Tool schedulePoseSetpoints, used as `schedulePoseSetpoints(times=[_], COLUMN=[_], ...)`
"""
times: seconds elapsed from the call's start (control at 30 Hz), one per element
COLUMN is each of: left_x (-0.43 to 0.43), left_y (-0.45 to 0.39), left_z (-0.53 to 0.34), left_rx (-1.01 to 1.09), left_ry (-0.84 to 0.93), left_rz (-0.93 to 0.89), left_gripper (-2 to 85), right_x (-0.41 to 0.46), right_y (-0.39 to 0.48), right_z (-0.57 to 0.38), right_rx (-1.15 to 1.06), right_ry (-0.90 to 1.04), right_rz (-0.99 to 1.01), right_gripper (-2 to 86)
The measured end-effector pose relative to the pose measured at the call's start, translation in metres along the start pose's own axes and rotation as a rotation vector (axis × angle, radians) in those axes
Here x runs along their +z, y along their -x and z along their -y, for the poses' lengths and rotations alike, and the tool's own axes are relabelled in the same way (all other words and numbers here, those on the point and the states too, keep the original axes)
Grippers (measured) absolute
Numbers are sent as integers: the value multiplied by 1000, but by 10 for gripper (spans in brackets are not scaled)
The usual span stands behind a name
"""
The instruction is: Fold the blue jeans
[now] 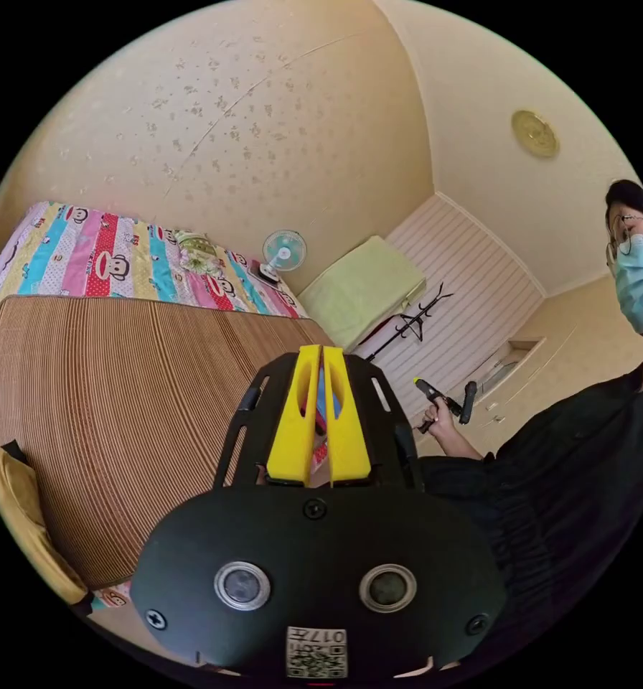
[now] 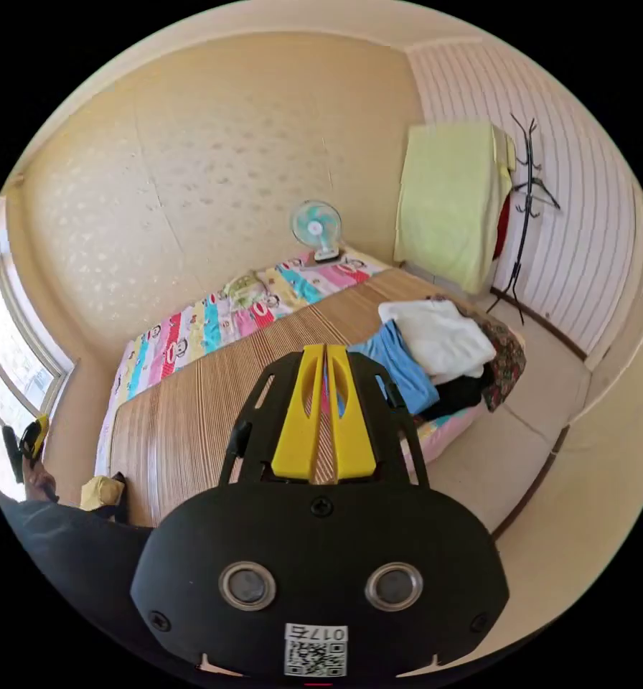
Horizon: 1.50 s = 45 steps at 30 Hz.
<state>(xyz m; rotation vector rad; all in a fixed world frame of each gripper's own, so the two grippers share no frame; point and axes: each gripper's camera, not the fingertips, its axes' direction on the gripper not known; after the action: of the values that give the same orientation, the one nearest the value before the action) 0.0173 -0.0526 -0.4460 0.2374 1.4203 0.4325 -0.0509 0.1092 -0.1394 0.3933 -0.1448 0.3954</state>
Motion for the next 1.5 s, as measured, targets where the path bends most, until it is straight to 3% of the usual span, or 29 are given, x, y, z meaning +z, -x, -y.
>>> schedulePoseSetpoints(times=[0.23, 0.43, 0.6, 0.73, 0.83, 1.07, 1.2, 1.5], left_x=[22, 56, 71, 74, 81, 97, 81, 11], left_y=[-14, -42, -66, -73, -74, -70, -51, 2], left_z=[-22, -44, -41, -33, -25, 7, 21, 29], left_rx=[-100, -152, -87, -18, 38, 161, 166, 102], left_ry=[-133, -168, -101, -111, -117, -4, -33, -66], left_rz=[118, 163, 257, 246, 218, 183, 61, -113], left_gripper=[-10, -10, -10, -10, -10, -10, -10, -10], right_x=[131, 272, 374, 379, 354, 236, 175, 77], right_y=[18, 40, 23, -3, -13, -46, -4, 77], right_z=[56, 86, 71, 86, 106, 164, 192, 205], right_rx=[-150, -286, -192, 3, 54, 207, -7, -118], right_ry=[209, 510, 765, 780, 677, 100, -14, -236], right_rz=[60, 82, -79, 43, 269, 1113, 1304, 1836], right_gripper=[37, 81, 66, 31, 14, 4, 4, 4])
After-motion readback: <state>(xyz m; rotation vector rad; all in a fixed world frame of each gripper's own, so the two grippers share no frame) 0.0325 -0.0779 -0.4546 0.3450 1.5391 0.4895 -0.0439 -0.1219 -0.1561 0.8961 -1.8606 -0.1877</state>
